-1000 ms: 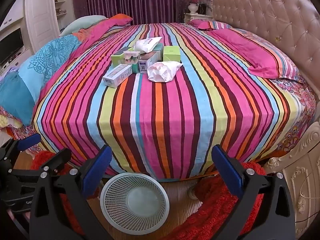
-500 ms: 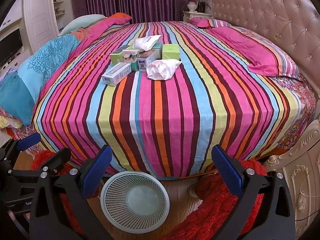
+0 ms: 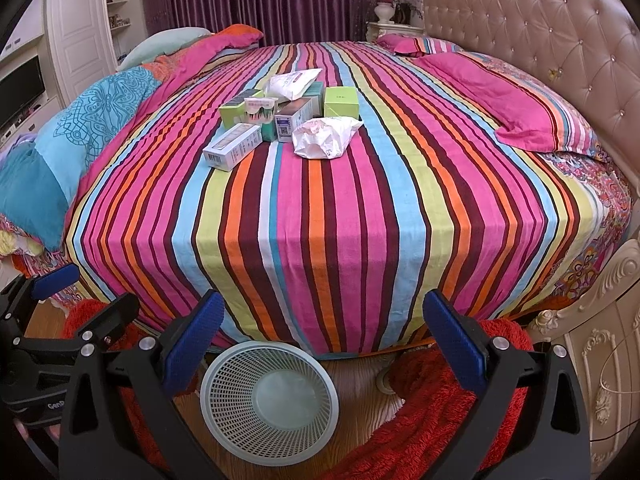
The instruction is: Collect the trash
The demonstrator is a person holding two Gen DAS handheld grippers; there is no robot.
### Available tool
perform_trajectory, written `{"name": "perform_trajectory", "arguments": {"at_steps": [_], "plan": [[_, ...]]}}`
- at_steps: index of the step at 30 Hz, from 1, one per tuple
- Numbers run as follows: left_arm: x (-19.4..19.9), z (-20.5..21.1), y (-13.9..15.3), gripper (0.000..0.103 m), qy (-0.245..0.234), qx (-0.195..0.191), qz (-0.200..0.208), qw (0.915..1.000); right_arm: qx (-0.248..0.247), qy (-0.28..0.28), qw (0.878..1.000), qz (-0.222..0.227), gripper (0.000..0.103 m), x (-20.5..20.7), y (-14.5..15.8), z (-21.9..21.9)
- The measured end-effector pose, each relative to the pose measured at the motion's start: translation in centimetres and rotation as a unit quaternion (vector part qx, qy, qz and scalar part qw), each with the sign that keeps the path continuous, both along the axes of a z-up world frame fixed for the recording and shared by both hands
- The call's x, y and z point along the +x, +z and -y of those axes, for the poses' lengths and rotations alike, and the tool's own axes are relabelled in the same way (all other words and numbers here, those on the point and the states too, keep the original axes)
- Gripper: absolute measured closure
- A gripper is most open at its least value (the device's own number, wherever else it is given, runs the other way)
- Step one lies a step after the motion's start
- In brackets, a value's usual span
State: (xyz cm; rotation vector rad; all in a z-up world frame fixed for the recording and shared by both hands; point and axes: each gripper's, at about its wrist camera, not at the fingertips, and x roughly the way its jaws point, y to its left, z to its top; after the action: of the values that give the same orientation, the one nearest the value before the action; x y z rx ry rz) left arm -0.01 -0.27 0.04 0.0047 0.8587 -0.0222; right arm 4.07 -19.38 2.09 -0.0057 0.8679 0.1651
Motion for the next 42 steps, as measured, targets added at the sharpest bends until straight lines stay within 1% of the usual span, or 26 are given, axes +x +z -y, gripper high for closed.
{"name": "perform_trajectory", "arguments": {"at_steps": [23,35,39,42], "plan": [[0.0,-0.3,0.0,0.006,0.001,0.0,-0.003,1.0,-0.004,-0.004,1.0,-0.004,0.008,0.1,-0.1,0.3],[0.2,-0.5,-0.7,0.006,0.007,0.003,-0.01,0.9999,-0.004,-0.003,1.0,-0.007,0.008,0.2,-0.3,0.3],[0.3,-0.3,-0.9,0.006,0.005,0.009,-0.013,0.9999,-0.01,-0.001,1.0,-0.002,0.008,0.3,-0.4,0.1],[0.6,-0.3,-1.2,0.006,0.003,0.011,-0.017,0.9998,-0.001,0.001,1.0,-0.008,0.008,0.6,-0.7,0.0]]}}
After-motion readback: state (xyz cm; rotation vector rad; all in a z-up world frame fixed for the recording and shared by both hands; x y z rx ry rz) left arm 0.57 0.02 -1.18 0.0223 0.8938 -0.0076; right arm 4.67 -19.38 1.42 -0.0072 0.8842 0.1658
